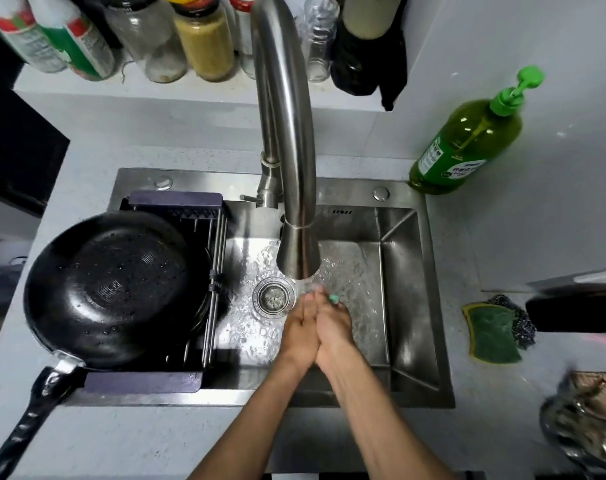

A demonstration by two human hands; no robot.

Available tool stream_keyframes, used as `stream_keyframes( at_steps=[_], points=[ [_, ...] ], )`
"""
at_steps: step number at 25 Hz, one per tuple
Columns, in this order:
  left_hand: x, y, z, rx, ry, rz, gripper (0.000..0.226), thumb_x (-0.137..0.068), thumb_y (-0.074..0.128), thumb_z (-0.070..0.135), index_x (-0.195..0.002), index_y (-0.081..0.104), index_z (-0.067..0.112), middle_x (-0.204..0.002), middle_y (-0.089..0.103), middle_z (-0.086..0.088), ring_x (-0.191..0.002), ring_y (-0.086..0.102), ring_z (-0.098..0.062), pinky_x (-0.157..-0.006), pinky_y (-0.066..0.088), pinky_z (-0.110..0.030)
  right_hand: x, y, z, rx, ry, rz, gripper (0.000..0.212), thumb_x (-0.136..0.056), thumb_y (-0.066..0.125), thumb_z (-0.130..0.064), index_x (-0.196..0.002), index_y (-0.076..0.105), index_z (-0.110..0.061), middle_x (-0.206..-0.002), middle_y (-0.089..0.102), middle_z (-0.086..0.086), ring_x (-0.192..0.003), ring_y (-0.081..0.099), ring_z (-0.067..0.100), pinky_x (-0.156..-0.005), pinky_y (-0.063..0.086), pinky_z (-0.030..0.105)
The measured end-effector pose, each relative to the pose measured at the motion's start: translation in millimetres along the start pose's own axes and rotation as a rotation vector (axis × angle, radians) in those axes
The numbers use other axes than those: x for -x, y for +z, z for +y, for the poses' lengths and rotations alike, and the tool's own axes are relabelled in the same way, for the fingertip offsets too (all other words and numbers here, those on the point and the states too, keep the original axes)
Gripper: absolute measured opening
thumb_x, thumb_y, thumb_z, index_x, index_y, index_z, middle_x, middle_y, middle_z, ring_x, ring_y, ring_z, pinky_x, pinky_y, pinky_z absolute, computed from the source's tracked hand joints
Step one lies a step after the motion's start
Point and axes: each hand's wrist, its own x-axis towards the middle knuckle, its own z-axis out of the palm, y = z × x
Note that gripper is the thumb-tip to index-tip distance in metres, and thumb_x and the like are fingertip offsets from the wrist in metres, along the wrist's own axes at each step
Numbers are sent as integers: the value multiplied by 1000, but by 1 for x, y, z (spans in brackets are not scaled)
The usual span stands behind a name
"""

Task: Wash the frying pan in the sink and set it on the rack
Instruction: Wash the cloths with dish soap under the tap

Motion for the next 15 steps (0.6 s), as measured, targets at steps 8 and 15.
stream_keyframes(
  at_steps=[8, 15],
  points=[
    [14, 41, 22, -91, -60, -71, 31, -98, 41, 52, -112, 57, 30, -106, 66, 13, -100, 62, -8, -91, 49, -27, -28, -36, -45, 168, -109, 120, 18, -86, 68, -24, -75, 62, -11, -57, 60, -2, -50, 56, 16, -42, 40, 19],
    [11, 48, 48, 197, 123, -72, 13, -82, 70, 4, -86, 70, 16, -85, 74, 1, -84, 68, -14, -73, 51, -21, -9, -90, -123, 775, -335, -395, 45, -97, 27, -68, -128, 55, -52, -109, 73, -18, -97, 67, -4, -81, 52, 24]
  ],
)
